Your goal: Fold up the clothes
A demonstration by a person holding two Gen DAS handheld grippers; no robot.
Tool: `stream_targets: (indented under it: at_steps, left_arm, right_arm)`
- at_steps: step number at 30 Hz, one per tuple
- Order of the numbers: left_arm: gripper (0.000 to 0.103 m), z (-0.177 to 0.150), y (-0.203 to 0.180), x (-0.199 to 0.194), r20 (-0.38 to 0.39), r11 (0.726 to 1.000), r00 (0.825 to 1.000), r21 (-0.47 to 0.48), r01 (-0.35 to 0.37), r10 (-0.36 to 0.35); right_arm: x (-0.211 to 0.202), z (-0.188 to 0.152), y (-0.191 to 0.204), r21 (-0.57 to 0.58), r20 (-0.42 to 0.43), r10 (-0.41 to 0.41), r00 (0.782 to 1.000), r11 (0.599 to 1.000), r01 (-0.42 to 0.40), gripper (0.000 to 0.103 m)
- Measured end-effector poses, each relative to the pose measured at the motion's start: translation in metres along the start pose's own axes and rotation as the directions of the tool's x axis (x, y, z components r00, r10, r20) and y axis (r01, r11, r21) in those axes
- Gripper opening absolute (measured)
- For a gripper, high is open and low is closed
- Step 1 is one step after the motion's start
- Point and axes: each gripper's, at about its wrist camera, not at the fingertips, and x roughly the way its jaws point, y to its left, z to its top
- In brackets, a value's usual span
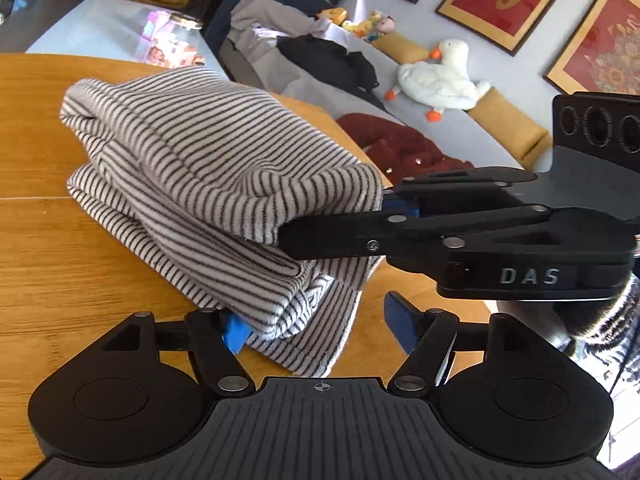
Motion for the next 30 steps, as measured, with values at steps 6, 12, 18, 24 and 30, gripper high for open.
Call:
stream_targets:
  at_steps: [6,12,18,24,30]
  left_arm:
    - [0.093,-0.006,0.018,-0.042,0.018,0.994,0.994,-0.019,-0.108,0.108]
    - [0.095,0.002,0.049,-0.088,0.111,0.968,0.971,-0.161,-0.191,0.210]
    - [0.095,0.011,0.061,-0.106,0.166,0.948,0.952,-0.232,-0.217,0.258]
    - [0.095,0.013,0.064,-0.109,0.169,0.942,0.947,-0.249,-0.227,0.273]
    - [0.095,0.053,0.036,-0.099,0.259,0.982,0.956,-0.162,-0.098,0.138]
  right_arm:
    - [-0.003,-0.028,0.057,-0.364,0.102,-0.146,0.984,0.915,0.174,0.053]
    - [0.019,-0.051,0.081,-0.535,0.209,-0.230,0.950,0.787,0.308,0.074]
    - [0.017,-0.040,0.080,-0.517,0.293,-0.247,0.923,0.772,0.371,0.033]
    - [0.002,-0.044,0.078,-0.649,0.281,-0.296,0.913,0.642,0.408,0.024]
    - [0.039,-0.080,0.109,-0.762,0.268,-0.296,0.917,0.518,0.389,0.027]
